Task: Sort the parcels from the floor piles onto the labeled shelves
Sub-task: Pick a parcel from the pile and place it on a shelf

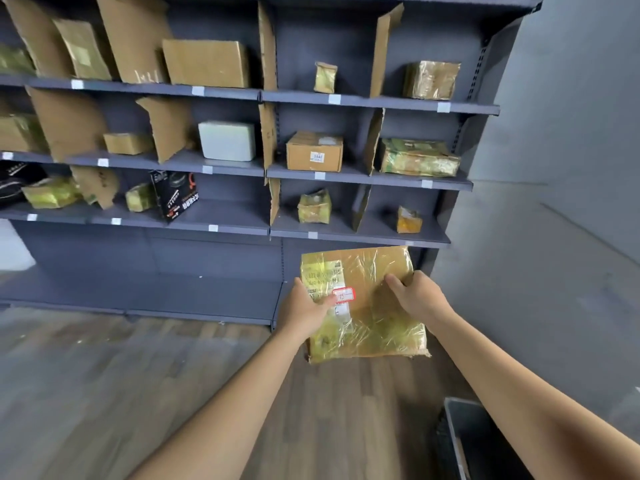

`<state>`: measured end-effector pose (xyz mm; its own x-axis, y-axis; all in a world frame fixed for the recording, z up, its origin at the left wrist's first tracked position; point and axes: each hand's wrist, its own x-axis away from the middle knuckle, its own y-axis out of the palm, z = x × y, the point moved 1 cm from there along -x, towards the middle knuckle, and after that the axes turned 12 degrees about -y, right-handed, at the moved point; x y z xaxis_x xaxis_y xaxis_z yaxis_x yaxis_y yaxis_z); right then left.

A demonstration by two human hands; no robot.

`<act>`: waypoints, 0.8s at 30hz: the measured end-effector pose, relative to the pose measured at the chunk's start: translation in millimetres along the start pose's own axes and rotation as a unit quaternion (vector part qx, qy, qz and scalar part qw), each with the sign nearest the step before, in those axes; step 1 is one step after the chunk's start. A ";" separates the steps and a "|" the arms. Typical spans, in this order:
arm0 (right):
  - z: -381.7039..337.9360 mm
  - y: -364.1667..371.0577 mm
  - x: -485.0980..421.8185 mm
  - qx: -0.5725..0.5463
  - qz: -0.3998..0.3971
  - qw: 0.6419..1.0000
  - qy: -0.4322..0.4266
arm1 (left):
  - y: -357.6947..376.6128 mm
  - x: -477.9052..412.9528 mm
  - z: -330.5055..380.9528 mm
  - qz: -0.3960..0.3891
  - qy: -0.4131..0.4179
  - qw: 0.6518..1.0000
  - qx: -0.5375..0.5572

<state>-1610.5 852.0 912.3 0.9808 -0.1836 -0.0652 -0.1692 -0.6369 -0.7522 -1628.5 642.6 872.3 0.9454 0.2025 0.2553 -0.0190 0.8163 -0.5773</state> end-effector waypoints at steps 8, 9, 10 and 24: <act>-84.0 98.5 -43.4 -0.004 -0.037 0.999 0.000 | -89.2 -80.8 -56.4 0.034 -0.028 0.999 -0.028; -93.5 108.9 -48.5 -0.001 -0.043 0.999 -0.003 | -98.7 -89.1 -62.5 0.042 -0.032 0.998 -0.033; -102.4 119.3 -54.2 0.000 -0.049 0.999 -0.005 | -107.6 -97.1 -68.7 0.049 -0.036 0.997 -0.037; -199.1 261.6 -174.3 -0.019 -0.146 0.988 -0.038 | -206.6 -234.6 -119.2 0.093 -0.125 0.986 -0.059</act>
<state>-1844.9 568.3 857.4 0.9925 0.0686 0.1008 0.1204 -0.6817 -0.7217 -1807.6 361.9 839.2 0.8192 0.4815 0.3117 -0.1315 0.6867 -0.7150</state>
